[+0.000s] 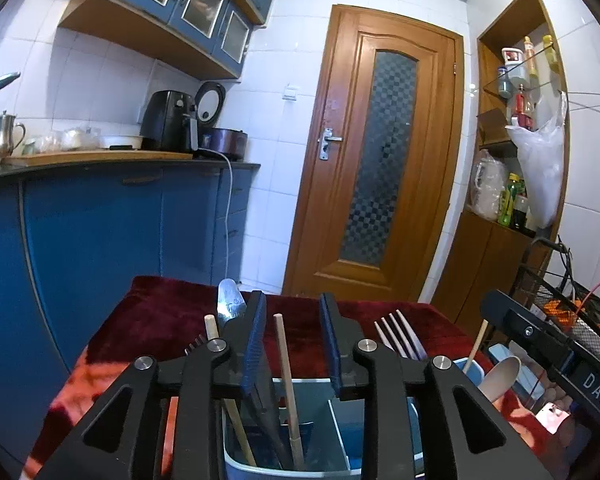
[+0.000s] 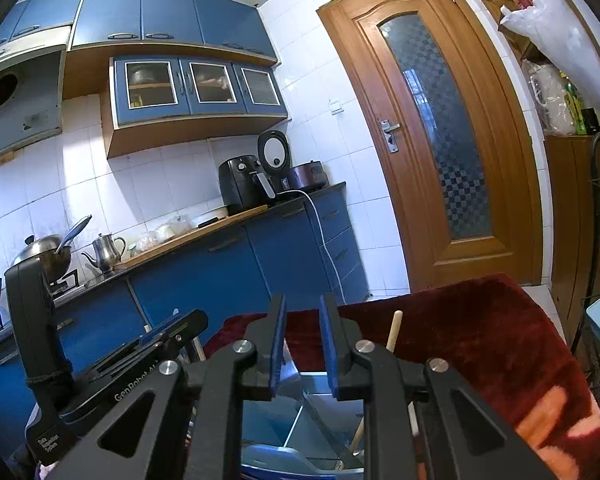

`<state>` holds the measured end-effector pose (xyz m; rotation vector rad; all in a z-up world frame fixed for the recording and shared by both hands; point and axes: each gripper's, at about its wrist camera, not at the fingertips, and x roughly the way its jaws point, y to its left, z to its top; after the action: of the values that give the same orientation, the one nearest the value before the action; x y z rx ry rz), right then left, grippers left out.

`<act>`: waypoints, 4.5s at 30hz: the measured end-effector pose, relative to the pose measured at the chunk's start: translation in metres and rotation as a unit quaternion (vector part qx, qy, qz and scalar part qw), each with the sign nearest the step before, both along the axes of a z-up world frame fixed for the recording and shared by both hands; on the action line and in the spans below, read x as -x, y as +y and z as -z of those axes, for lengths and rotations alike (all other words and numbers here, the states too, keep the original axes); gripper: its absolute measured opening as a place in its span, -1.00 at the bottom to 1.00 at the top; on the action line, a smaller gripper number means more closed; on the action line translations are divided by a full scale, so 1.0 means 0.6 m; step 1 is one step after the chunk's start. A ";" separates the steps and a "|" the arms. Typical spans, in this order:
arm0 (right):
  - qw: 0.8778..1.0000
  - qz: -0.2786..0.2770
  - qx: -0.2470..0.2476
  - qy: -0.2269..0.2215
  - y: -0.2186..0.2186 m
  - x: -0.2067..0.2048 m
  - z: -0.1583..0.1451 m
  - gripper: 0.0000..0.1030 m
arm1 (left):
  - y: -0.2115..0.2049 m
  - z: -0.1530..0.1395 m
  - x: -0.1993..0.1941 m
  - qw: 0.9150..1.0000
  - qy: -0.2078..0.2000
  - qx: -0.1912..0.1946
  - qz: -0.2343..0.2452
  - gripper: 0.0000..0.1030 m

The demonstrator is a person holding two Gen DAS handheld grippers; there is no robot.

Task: Organize utensils
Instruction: 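Lift chopstick and fork over the blue holder and drop them in, then move both open tools back over the white plastic fork and metal knife, then grasp the metal knife with the right tool while the left tool grasps the white plastic fork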

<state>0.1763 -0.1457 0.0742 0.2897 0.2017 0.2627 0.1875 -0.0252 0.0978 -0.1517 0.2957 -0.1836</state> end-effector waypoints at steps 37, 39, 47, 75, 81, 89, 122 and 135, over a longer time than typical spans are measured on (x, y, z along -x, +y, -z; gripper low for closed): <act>0.987 -0.018 0.063 0.144 0.029 0.206 0.062 -0.60 | 0.063 0.034 0.227 0.989 0.146 -0.030 0.006 -0.37; 0.985 -0.023 0.070 0.156 0.031 0.214 0.073 -0.59 | 0.064 0.042 0.236 0.987 0.157 -0.031 0.007 -0.37; 0.975 -0.043 0.103 0.193 0.045 0.241 0.106 -0.50 | 0.069 0.075 0.271 0.981 0.190 -0.032 0.001 -0.36; 0.920 -0.112 0.152 0.344 0.093 0.171 0.169 -0.49 | 0.090 0.120 0.301 0.973 0.230 -0.020 -0.013 -0.35; 0.906 -0.117 0.165 0.371 0.091 0.156 0.176 -0.54 | 0.085 0.117 0.303 0.973 0.229 -0.022 -0.009 -0.35; 0.903 -0.119 0.179 0.371 0.102 0.146 0.184 -0.84 | 0.074 0.119 0.299 0.972 0.234 -0.024 0.001 -0.35; 0.963 -0.081 0.042 0.253 -0.051 0.245 0.142 -0.88 | -0.100 0.148 0.230 0.908 0.402 -0.019 0.120 -0.35; 0.967 -0.087 0.026 0.237 -0.065 0.256 0.142 -0.88 | -0.110 0.171 0.203 0.895 0.432 -0.011 0.113 -0.69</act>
<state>0.0226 -0.1848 -0.0109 0.2788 0.7088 0.3595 0.0658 -0.0910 -0.0045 -0.1703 1.2095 -0.3386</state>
